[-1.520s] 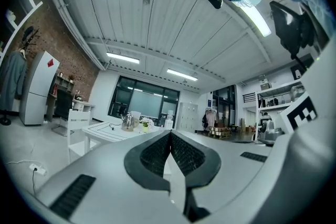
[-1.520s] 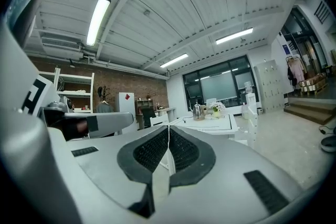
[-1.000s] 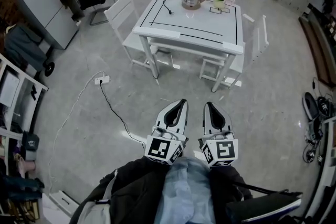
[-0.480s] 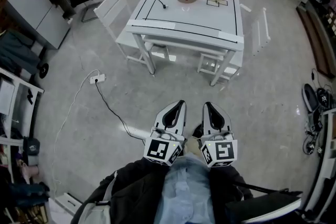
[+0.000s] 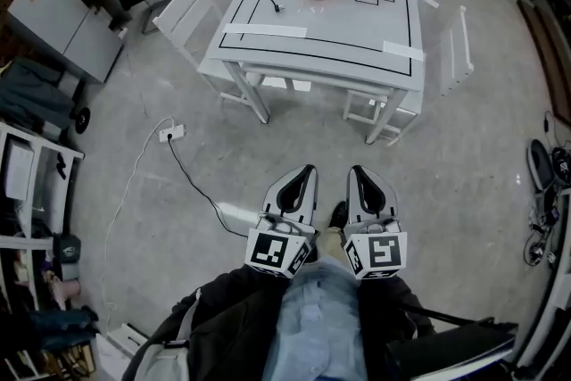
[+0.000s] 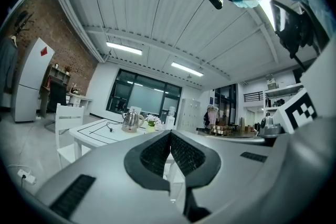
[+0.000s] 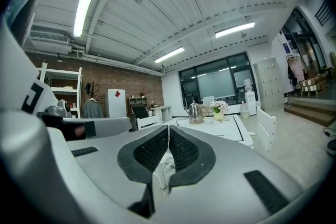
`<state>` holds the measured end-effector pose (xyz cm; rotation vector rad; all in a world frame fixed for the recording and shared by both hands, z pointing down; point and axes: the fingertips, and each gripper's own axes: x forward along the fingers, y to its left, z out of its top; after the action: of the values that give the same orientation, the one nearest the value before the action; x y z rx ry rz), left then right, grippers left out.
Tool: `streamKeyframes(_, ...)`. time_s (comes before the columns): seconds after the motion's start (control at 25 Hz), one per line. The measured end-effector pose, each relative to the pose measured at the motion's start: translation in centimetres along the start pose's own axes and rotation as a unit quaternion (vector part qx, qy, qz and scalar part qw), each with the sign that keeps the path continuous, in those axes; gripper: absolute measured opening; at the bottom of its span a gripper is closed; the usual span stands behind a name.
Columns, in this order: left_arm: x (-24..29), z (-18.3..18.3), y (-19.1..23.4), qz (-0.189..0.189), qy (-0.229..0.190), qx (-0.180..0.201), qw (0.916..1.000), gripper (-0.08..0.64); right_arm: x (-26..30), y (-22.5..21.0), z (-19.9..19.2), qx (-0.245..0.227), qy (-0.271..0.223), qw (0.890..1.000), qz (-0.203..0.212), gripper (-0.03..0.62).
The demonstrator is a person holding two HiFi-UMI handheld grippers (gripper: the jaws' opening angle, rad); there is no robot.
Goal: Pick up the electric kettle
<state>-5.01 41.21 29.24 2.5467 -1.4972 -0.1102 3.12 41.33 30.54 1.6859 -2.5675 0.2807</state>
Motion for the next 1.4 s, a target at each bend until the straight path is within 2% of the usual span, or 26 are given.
streamKeyframes(0.48,11.0,3.1,-1.0,0.002,-0.018,0.034,0.9993,0.006,6.4,-8.6,4.8,0.002,-0.037,0.999,0.017,0.018)
streamKeyframes(0.72,14.5,3.8,-2.0,0.003,-0.023,0.047,0.9986,0.006,8.1,-11.8,6.2,0.010,-0.051,0.998,0.020,0.018)
streamKeyframes(1.12,18.3,2.7,-0.6,0.013,-0.014,0.043,0.9989,0.006,11.5,-14.3,5.4,0.015,-0.039,0.999,0.026,0.018)
streamKeyframes(1.4,20.8,1.7,2.0,0.017,-0.008,0.022,0.9996,0.006,14.6,-15.1,4.1,0.011,-0.015,1.000,0.022,0.018)
